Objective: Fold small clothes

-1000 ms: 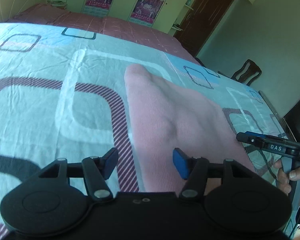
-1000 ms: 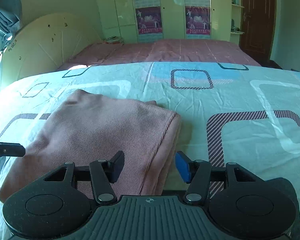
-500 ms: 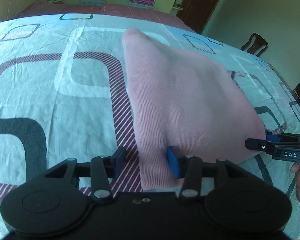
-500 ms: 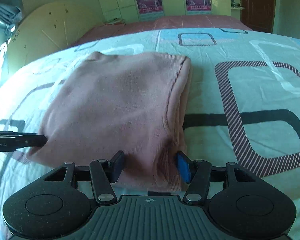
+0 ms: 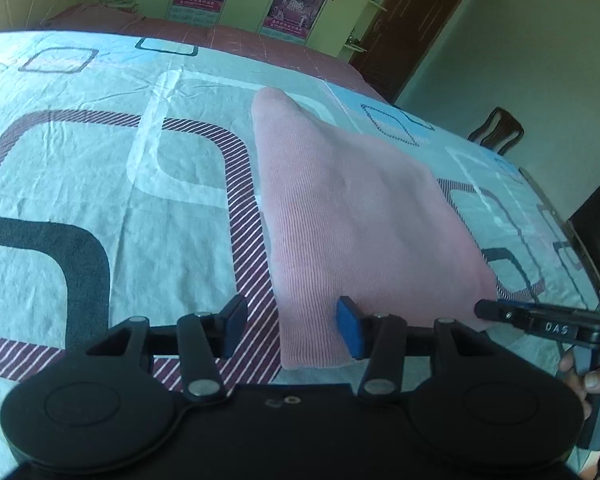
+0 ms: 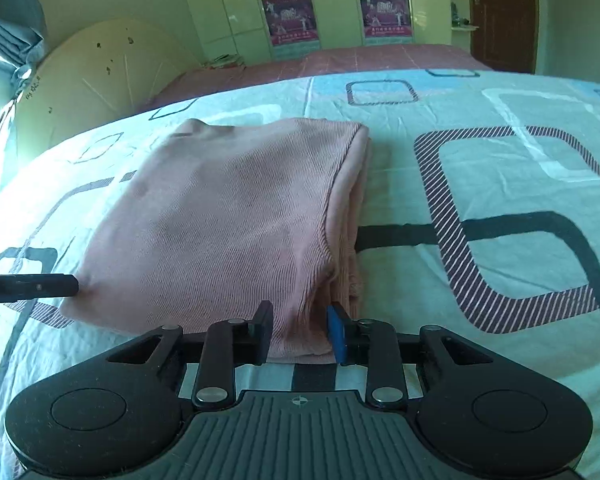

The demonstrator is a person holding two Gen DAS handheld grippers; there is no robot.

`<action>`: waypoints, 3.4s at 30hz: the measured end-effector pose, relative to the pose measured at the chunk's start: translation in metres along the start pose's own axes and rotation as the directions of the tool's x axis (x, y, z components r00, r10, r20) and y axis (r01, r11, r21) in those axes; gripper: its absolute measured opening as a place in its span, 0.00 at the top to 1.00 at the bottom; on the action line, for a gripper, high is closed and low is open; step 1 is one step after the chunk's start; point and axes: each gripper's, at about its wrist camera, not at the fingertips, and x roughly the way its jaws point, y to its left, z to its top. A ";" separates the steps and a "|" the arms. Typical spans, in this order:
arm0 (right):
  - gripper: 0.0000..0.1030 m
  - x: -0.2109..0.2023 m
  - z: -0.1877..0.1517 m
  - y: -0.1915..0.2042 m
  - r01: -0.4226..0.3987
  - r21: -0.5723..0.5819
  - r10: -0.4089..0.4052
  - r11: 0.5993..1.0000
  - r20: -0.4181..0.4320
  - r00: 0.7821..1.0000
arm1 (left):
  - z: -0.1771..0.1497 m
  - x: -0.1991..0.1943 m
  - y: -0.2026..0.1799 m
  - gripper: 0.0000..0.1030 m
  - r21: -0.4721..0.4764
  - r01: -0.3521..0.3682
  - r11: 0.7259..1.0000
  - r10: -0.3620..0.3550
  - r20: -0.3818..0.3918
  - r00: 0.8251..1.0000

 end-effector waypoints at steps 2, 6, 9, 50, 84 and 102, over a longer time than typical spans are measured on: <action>0.87 0.011 0.003 -0.005 -0.047 0.038 0.047 0.998 0.001 0.999 | 0.005 0.007 0.009 0.57 -0.051 0.040 0.998 -0.039 0.018 0.999; 0.98 0.009 0.015 -0.005 -0.054 0.034 0.053 0.998 0.030 0.998 | 0.017 0.024 0.012 0.75 -0.121 0.102 0.987 -0.107 -0.037 0.994; 0.98 -0.022 0.024 -0.001 -0.014 -0.022 0.016 1.000 0.073 0.997 | 0.024 0.015 -0.015 0.75 0.010 0.050 0.999 -0.049 -0.035 0.998; 0.62 0.080 0.076 -0.008 0.060 -0.236 -0.065 0.970 -0.012 0.998 | 0.081 0.091 -0.043 0.27 0.229 -0.165 0.959 0.180 -0.047 0.983; 0.51 0.123 0.100 -0.128 -0.492 0.440 0.597 0.751 -0.135 0.791 | 0.086 0.098 0.002 0.43 -0.127 0.086 0.988 -0.106 -0.159 0.982; 0.82 0.089 0.092 -0.040 -0.157 0.123 0.178 0.980 -0.178 0.968 | 0.087 0.097 -0.067 0.70 0.239 -0.076 0.968 0.113 -0.148 0.982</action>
